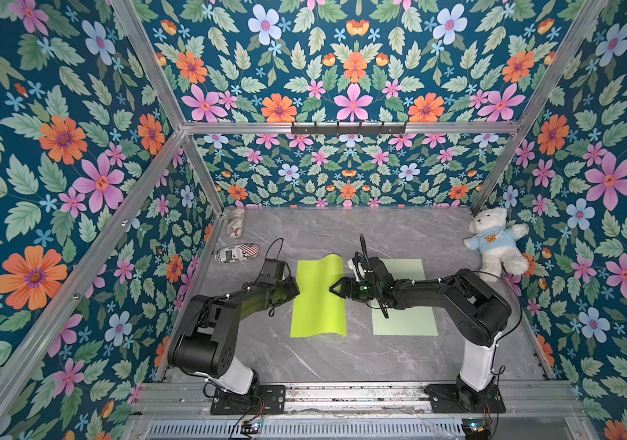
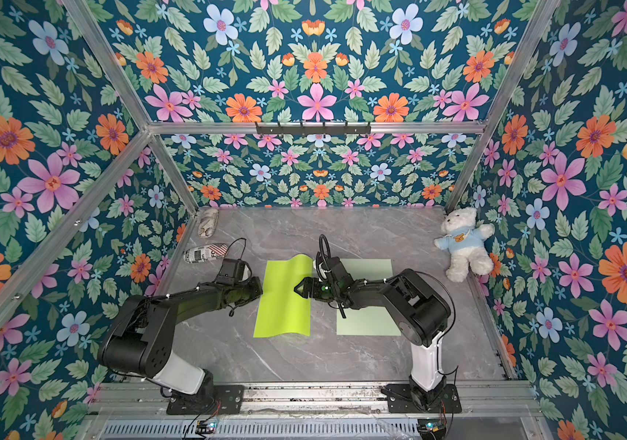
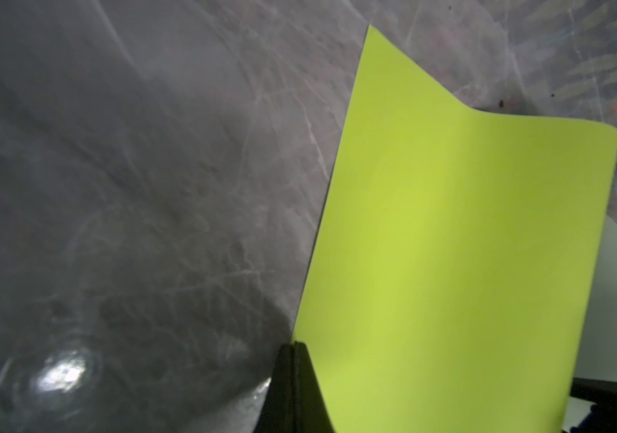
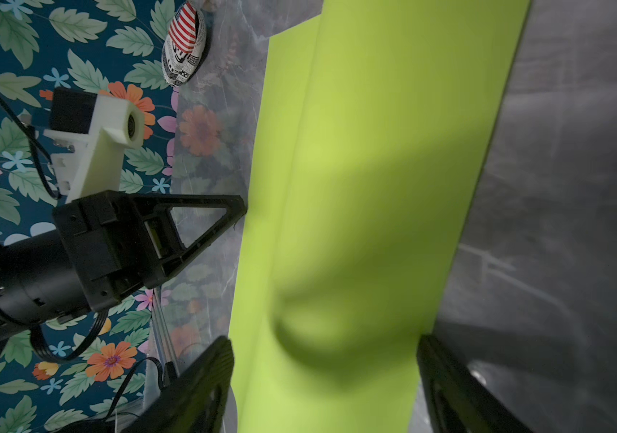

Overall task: Fold the rectangular paper in half along the long edge
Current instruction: Pick up the paper from the center of the board.

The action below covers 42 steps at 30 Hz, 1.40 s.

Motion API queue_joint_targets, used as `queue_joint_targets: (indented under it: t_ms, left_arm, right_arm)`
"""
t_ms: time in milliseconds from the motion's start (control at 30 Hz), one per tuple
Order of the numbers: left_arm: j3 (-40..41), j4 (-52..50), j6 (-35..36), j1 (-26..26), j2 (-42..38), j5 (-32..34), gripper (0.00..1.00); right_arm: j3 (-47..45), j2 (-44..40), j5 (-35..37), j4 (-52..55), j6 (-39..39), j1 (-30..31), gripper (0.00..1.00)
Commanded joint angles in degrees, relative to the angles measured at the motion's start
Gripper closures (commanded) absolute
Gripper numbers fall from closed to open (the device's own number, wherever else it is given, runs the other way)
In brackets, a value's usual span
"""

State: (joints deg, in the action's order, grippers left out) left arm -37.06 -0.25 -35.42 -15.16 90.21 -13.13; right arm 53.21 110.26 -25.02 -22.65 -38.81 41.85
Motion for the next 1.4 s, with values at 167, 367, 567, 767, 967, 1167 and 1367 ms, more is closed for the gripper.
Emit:
queue_joint_targets:
  t_ms: [167, 367, 567, 767, 967, 1167, 1367]
  left_arm:
    - [1.38, -11.15, 0.44, -0.06, 1.02, 2.05, 1.0]
    - [1.29, -10.79, 0.26, -0.12, 1.1, 1.84, 1.0]
    - [1.03, -10.65, 0.18, -0.14, 1.8, 1.53, 1.0]
    - [1.02, -10.72, 0.28, -0.12, 1.82, 1.72, 1.0]
    - [1.18, -10.78, 0.35, -0.27, 1.81, 2.05, 1.0]
    - [1.3, -10.68, 0.28, -0.48, 1.81, 2.14, 1.0]
    - [1.29, -10.56, 0.0, -1.14, 2.07, 2.05, 1.0]
  right_arm:
    - [1.42, 2.99, 0.27, 6.68, -0.8, 0.06, 0.2]
    - [1.92, 3.23, -0.25, 6.38, -1.03, 0.26, 0.19]
    - [1.8, 3.47, -0.95, 3.59, -2.48, 0.51, 0.19]
    - [2.25, 4.49, -1.43, 1.15, -3.54, 0.48, 0.19]
    - [2.27, 4.44, -2.31, -1.01, -4.43, 0.49, 0.17]
    - [1.42, 4.43, -3.18, -4.28, -5.92, 0.5, 0.14]
    - [1.28, 5.23, -3.98, -6.1, -7.01, 0.47, 0.01]
